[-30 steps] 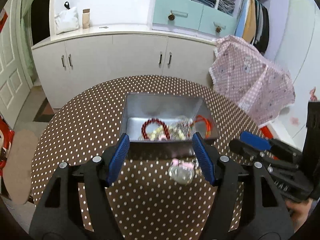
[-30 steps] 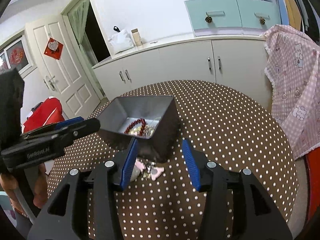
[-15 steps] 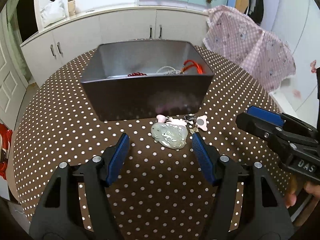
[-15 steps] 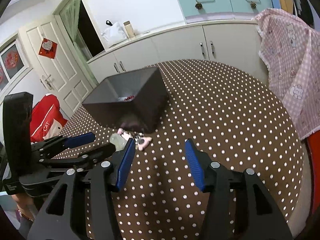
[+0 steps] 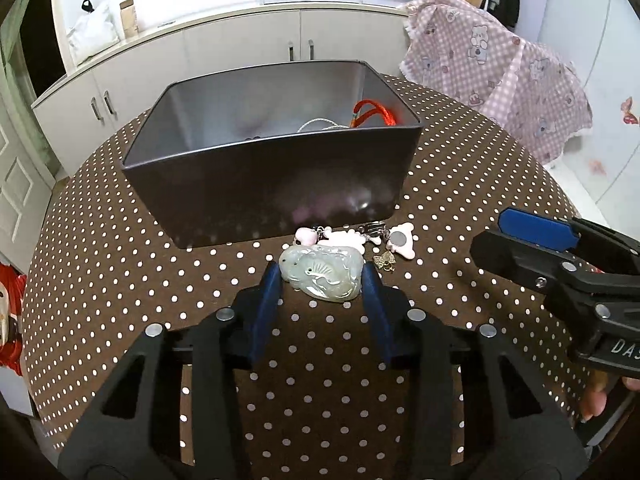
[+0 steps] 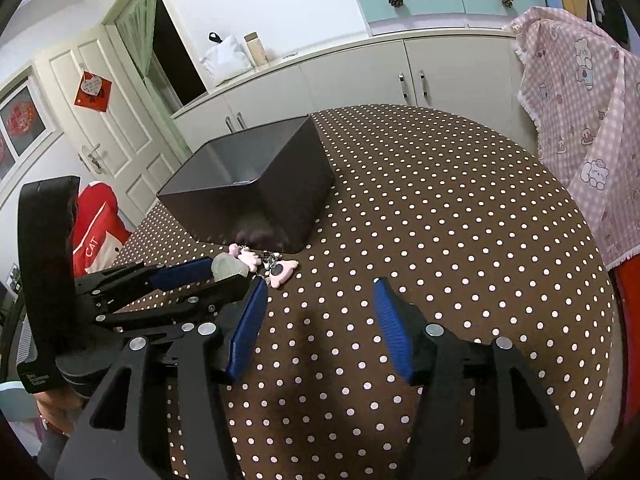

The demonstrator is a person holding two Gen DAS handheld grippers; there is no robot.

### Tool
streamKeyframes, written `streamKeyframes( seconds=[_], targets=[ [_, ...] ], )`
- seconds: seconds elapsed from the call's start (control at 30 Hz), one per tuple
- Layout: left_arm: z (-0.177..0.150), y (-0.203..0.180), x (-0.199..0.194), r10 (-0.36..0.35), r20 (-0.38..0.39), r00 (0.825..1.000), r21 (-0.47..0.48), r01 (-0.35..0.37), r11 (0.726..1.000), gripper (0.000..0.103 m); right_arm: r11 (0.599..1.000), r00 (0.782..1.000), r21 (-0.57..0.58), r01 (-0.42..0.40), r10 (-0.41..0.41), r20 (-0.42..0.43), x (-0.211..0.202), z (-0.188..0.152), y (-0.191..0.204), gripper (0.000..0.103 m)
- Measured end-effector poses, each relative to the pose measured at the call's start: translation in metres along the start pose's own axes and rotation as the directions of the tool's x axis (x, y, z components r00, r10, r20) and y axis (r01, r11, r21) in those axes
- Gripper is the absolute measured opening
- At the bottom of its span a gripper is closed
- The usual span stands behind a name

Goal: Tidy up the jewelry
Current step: 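Grasp the pale jade pendant with the left gripper, then lower the jade pendant into the grey box and open the left gripper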

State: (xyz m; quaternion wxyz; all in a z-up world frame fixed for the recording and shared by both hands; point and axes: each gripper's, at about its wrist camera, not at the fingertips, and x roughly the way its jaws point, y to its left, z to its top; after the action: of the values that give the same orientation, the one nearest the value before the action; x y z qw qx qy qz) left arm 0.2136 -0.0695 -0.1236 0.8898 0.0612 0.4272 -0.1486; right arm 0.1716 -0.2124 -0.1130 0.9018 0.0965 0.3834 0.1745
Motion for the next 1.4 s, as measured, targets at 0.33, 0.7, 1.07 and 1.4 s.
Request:
streamKeyframes(
  seconds=[0.33, 0.7, 1.07, 1.4],
  targets=[
    [-0.006, 0.029, -0.027, 0.000, 0.057, 0.998, -0.086, 0.005, 0.996, 0.041, 0.985, 0.992, -0.150, 0.091, -0.103, -0.078, 0.027, 0.001, 0.030, 0.052],
    [-0.012, 0.050, -0.041, 0.027, 0.081, 0.996, -0.122, -0.017, 0.992, 0.041, 0.948, 0.982, -0.273, 0.163, -0.184, -0.051, 0.038, 0.000, 0.052, 0.047],
    [-0.015, 0.058, -0.043, 0.009, 0.083, 0.996, -0.130, 0.001, 0.992, 0.041, 0.938, 0.985, -0.325, 0.120, -0.154, -0.078, 0.049, -0.001, 0.068, 0.020],
    [-0.016, 0.064, -0.044, -0.003, 0.083, 0.997, -0.140, 0.015, 0.990, 0.041, 0.911, 0.979, -0.391, 0.135, -0.182, -0.087, 0.061, -0.001, 0.081, 0.011]
  ],
)
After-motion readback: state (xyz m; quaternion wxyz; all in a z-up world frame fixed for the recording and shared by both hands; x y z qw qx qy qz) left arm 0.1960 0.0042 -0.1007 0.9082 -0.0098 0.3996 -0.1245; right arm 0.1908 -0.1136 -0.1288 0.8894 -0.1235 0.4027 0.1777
